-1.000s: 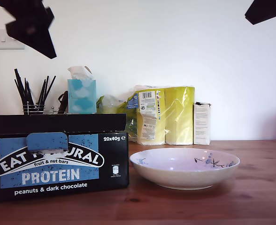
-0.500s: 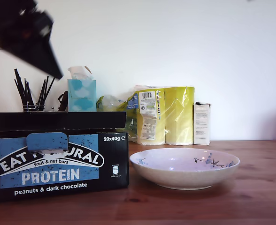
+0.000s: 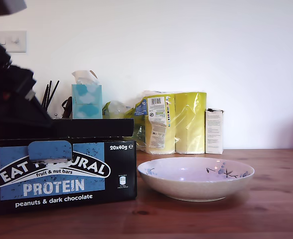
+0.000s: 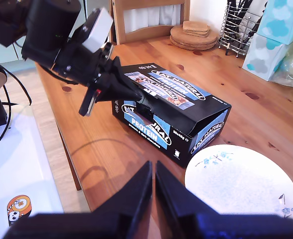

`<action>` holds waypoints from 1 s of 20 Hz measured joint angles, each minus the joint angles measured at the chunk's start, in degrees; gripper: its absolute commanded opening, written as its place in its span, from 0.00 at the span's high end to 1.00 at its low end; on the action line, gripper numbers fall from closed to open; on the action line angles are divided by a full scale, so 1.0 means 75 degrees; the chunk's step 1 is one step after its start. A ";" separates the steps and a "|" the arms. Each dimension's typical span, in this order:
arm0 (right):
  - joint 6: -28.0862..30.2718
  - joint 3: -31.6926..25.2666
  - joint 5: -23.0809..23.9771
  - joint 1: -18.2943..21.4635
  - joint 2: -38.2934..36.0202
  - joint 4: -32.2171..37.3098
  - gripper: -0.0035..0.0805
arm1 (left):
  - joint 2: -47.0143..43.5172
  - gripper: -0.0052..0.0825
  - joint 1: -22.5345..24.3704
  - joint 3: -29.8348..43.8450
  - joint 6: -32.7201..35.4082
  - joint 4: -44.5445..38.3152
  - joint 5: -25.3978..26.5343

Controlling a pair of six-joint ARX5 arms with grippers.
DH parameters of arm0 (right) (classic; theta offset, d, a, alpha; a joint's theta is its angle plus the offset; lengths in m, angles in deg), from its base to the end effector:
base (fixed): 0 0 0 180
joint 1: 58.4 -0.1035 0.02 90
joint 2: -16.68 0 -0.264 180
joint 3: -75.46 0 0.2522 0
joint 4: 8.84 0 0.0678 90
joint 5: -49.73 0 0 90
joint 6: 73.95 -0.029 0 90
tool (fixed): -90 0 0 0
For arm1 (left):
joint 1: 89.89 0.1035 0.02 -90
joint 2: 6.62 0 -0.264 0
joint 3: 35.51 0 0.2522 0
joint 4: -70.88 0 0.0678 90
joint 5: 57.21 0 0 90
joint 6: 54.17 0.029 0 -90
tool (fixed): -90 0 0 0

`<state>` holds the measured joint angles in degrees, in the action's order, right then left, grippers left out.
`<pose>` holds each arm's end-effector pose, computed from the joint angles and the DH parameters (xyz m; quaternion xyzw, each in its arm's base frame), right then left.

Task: Open the carton box of snackbars

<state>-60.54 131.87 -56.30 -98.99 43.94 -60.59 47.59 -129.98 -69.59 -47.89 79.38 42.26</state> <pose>0.0661 0.0672 0.3105 -0.1422 0.1359 0.4842 0.8526 0.1461 -0.1168 0.1847 0.1547 0.2101 -0.2678 0.9275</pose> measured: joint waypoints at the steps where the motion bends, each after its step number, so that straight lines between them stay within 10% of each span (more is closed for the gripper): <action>1: 0.0000 0.0000 0.0000 0.0000 0.0000 0.0000 0.97 | 0.0000 0.97 0.0000 -0.0003 -0.0017 -0.0146 0.0000; 20: 0.0026 0.0000 -0.0023 0.0000 0.0000 -0.0152 0.97 | 0.2250 0.97 -0.0006 -0.0006 0.0015 -0.1795 0.0358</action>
<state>-60.34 131.87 -56.47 -98.99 43.94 -61.73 64.47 -130.03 -69.63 -47.78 65.92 44.95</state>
